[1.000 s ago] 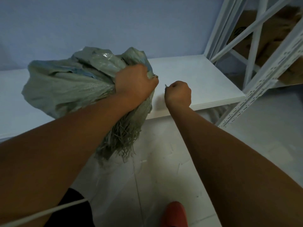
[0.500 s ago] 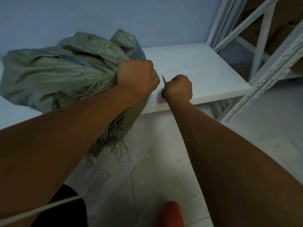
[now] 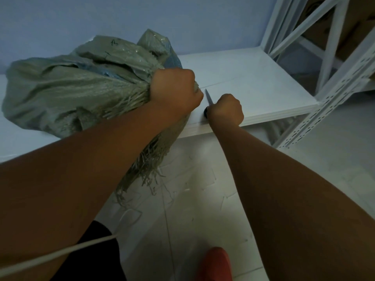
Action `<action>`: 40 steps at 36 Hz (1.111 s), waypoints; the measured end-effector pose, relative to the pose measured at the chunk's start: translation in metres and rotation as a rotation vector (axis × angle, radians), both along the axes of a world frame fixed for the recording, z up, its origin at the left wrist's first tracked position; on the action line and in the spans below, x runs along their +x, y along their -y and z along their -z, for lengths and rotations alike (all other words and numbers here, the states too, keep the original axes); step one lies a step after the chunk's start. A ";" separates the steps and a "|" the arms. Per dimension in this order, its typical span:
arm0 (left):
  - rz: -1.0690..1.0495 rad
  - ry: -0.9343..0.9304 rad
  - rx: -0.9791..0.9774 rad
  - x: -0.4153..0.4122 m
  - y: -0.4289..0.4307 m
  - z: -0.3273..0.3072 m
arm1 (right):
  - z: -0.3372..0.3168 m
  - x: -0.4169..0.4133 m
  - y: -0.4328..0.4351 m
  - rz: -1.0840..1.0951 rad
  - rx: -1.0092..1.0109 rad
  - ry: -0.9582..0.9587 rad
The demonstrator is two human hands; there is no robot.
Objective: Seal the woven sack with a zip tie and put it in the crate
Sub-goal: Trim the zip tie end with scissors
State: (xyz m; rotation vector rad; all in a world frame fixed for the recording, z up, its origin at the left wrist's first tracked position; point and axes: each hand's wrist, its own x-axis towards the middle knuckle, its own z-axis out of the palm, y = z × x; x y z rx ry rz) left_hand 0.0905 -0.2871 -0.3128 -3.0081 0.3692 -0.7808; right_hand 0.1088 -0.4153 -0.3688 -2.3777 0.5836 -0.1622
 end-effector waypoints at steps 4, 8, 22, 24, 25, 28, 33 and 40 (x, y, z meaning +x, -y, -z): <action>0.003 0.002 -0.003 0.001 0.001 0.001 | 0.001 0.004 0.000 0.003 -0.117 -0.035; 0.002 -0.001 0.005 -0.001 0.001 0.000 | 0.000 0.002 -0.001 -0.034 -0.243 -0.066; 0.003 -0.013 -0.013 -0.002 0.000 0.000 | -0.031 -0.001 -0.010 -0.290 -0.432 -0.269; 0.007 -0.020 -0.015 -0.003 -0.001 0.000 | -0.032 -0.003 -0.010 -0.287 -0.402 -0.293; 0.008 -0.025 -0.015 -0.004 -0.002 -0.001 | -0.032 -0.002 -0.010 -0.280 -0.379 -0.298; 0.018 -0.042 -0.007 -0.005 -0.003 -0.003 | -0.030 -0.005 -0.010 -0.273 -0.293 -0.323; 0.043 -0.012 0.044 -0.007 -0.014 -0.017 | -0.024 -0.011 -0.024 -0.247 0.034 -0.324; 0.041 0.034 -0.114 -0.017 -0.041 -0.051 | -0.055 -0.020 -0.040 0.025 0.512 0.037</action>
